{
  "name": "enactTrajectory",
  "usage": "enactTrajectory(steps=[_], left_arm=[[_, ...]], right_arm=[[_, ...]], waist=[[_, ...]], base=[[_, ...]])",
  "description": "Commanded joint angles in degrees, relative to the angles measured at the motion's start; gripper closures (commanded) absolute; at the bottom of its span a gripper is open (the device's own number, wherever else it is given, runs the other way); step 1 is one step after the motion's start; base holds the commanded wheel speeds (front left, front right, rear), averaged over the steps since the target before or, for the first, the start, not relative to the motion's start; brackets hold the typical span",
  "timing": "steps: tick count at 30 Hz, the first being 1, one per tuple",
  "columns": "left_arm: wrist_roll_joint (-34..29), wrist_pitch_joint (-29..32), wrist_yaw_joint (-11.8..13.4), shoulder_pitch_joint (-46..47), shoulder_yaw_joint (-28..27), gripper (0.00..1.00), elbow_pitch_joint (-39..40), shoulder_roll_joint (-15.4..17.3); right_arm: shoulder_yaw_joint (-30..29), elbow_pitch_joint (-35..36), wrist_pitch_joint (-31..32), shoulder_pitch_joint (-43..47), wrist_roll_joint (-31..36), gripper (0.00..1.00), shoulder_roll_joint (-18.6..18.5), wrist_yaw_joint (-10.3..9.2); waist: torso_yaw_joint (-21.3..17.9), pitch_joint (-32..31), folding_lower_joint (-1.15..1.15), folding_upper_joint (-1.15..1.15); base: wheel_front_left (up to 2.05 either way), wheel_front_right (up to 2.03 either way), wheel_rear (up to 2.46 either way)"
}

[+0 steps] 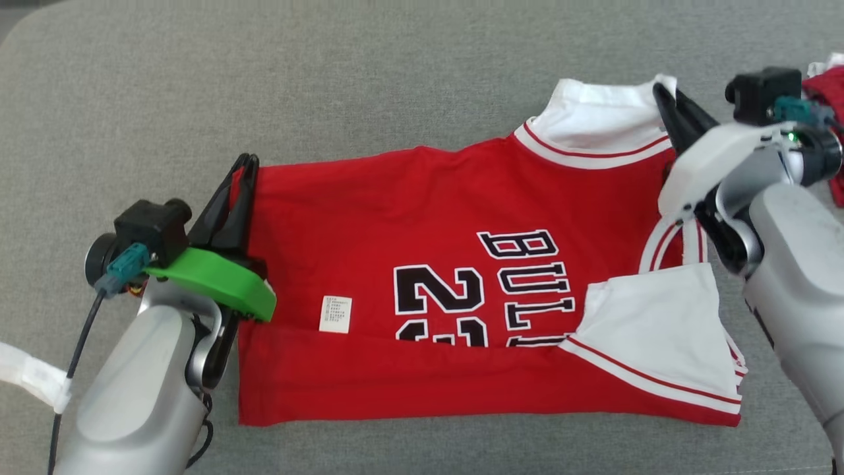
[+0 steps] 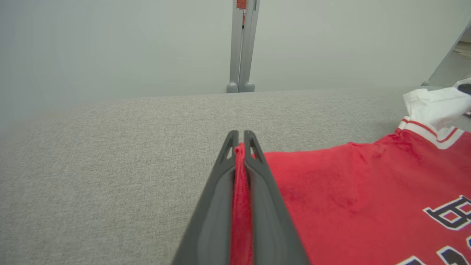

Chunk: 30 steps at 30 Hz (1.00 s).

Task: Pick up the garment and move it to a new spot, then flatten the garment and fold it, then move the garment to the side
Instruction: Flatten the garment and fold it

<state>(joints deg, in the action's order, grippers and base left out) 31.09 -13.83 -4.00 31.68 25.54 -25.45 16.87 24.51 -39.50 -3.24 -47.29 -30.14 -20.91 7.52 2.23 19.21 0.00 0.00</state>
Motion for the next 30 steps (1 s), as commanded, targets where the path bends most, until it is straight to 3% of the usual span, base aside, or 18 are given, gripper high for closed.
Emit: enactTrajectory(steps=[1, 7, 15, 24, 25, 26, 27, 28, 29, 30], left_arm=[[0.31, -0.47, 0.52, -2.43, -0.53, 1.00, 1.50, 0.78], [3.27, -1.03, 1.56, -10.95, -3.29, 1.00, 7.82, 1.29], [5.52, -1.33, 1.69, -20.00, -6.30, 1.00, 9.68, 0.00], [5.20, -1.35, 0.24, -24.49, -9.11, 1.00, 7.92, -2.79], [5.56, -1.36, -0.07, -24.92, -9.37, 1.00, 7.46, -3.17], [5.89, -1.36, -0.17, -25.24, -9.77, 1.00, 7.25, -3.54], [6.09, -1.36, -0.49, -25.65, -10.24, 0.87, 7.08, -3.94], [6.46, -1.36, -0.63, -26.21, -10.73, 0.71, 6.97, -4.39], [6.92, -1.36, -0.86, -27.07, -11.62, 0.36, 7.04, -5.04], [6.87, -1.36, -1.03, -27.87, -12.57, 0.00, 7.43, -5.48]], right_arm=[[-0.28, 2.95, -0.67, 3.97, -1.45, 1.00, -0.92, -0.06], [-5.00, 16.15, -0.96, 19.74, -3.86, 1.00, -2.03, -0.06], [-14.17, 30.58, 3.24, 36.32, 0.32, 1.00, 2.37, -0.06], [-18.41, 36.31, 8.02, 45.23, 4.41, 1.00, 8.33, -0.04], [-18.43, 36.12, 8.28, 45.76, 4.81, 0.98, 8.55, -0.04], [-18.45, 35.85, 8.42, 46.22, 4.95, 0.83, 8.80, -0.04], [-18.65, 35.60, 8.43, 46.69, 4.88, 0.56, 9.29, -0.04], [-18.80, 35.57, 8.24, 47.08, 4.94, 0.08, 9.48, -0.04], [-19.23, 35.41, 8.01, 47.71, 5.01, 0.00, 9.64, -0.04], [-19.86, 35.23, 7.71, 48.39, 4.76, 0.00, 9.96, -0.04]], waist=[[-3.30, -4.21, 0.00, 0.00], [-4.83, -7.29, 0.00, 0.00], [-6.25, -9.73, 0.00, 0.00], [-6.38, -11.60, 0.00, 0.00], [-6.36, -11.78, 0.00, 0.00], [-6.34, -11.94, 0.00, 0.00], [-6.32, -12.08, 0.00, 0.00], [-6.29, -12.19, 0.00, 0.00], [-6.22, -12.30, 0.00, 0.00], [-6.16, -12.45, 0.00, 0.00]], base=[[0.00, 0.00, 0.00], [0.00, 0.00, 0.00], [0.00, 0.00, 0.00], [0.00, 0.00, 0.00], [0.00, 0.00, 0.00], [0.00, 0.00, 0.00], [0.00, 0.00, 0.00], [0.00, 0.00, 0.00], [0.00, 0.00, 0.00], [0.00, 0.00, 0.00]])
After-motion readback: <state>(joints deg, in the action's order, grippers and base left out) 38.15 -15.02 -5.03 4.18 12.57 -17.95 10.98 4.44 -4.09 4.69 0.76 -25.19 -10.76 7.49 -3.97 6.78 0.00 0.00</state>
